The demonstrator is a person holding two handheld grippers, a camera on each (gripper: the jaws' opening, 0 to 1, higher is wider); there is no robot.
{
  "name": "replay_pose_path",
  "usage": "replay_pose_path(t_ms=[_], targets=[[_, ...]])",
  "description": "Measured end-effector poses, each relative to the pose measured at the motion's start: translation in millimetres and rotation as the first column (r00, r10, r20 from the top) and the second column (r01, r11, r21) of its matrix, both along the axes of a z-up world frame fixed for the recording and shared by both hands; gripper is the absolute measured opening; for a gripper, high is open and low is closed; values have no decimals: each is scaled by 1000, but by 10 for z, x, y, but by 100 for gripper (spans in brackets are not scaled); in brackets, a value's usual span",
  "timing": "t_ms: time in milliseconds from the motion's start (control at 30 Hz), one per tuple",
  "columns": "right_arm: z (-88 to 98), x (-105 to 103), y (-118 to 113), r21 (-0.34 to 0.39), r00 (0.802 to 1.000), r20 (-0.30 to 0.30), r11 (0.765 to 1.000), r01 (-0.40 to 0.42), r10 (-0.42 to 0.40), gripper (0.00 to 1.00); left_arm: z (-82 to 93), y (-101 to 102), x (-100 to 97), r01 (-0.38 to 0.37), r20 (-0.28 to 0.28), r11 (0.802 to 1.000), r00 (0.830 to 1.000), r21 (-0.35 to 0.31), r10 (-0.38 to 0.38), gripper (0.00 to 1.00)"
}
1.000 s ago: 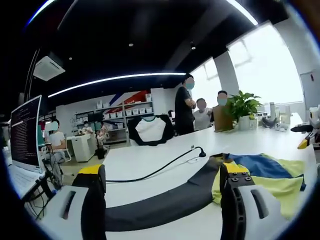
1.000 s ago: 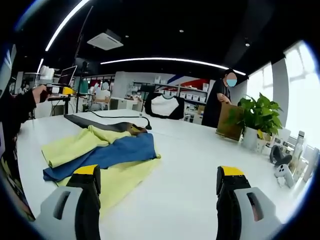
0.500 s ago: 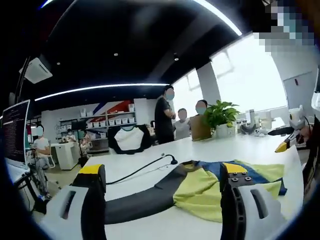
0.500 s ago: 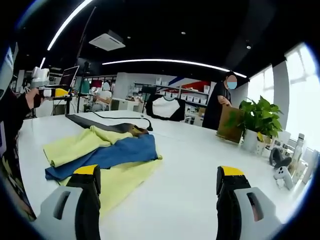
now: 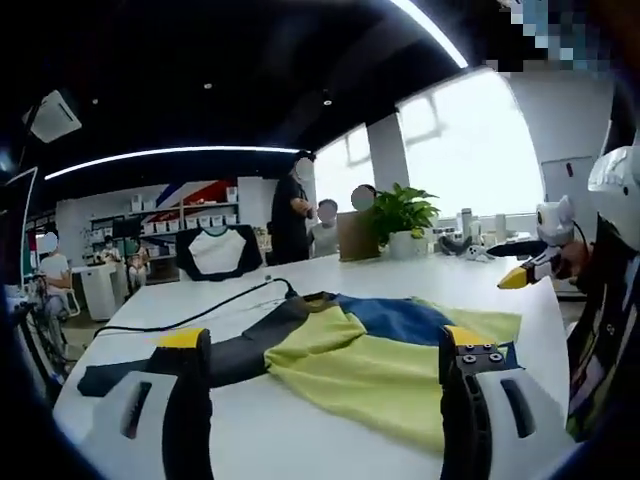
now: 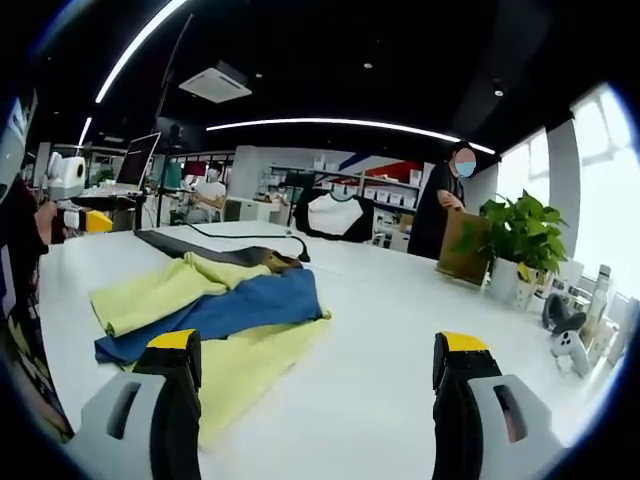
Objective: Fold the garment on the visible template until the final outline fits inside the template.
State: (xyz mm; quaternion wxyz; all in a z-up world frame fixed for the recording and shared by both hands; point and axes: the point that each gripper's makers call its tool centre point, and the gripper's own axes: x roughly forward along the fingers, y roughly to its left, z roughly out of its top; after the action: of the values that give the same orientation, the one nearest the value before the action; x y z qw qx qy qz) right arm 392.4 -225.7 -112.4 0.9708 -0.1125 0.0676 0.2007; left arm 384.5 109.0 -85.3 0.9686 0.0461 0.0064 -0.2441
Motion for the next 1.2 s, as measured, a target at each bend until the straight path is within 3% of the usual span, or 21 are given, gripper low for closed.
replay_pose_path(t_ms=[167, 367, 700, 1200], targets=[[-5, -25, -14, 9, 1000, 6, 1000, 6, -6, 99, -161, -180, -103, 33, -23, 998, 999, 45, -32, 98], [-54, -37, 0, 13, 1000, -7, 1000, 3, -3, 99, -319, -350, -199, 80, -72, 997, 994, 21, -78, 97], [-70, -34, -1, 17, 1000, -12, 1000, 2, -2, 99, -575, -580, -285, 148, -149, 988, 979, 50, -139, 86], [-89, -33, 107, 14, 999, -23, 999, -40, 40, 99, -864, -711, -394, 209, -283, 978, 939, 18, -195, 43]])
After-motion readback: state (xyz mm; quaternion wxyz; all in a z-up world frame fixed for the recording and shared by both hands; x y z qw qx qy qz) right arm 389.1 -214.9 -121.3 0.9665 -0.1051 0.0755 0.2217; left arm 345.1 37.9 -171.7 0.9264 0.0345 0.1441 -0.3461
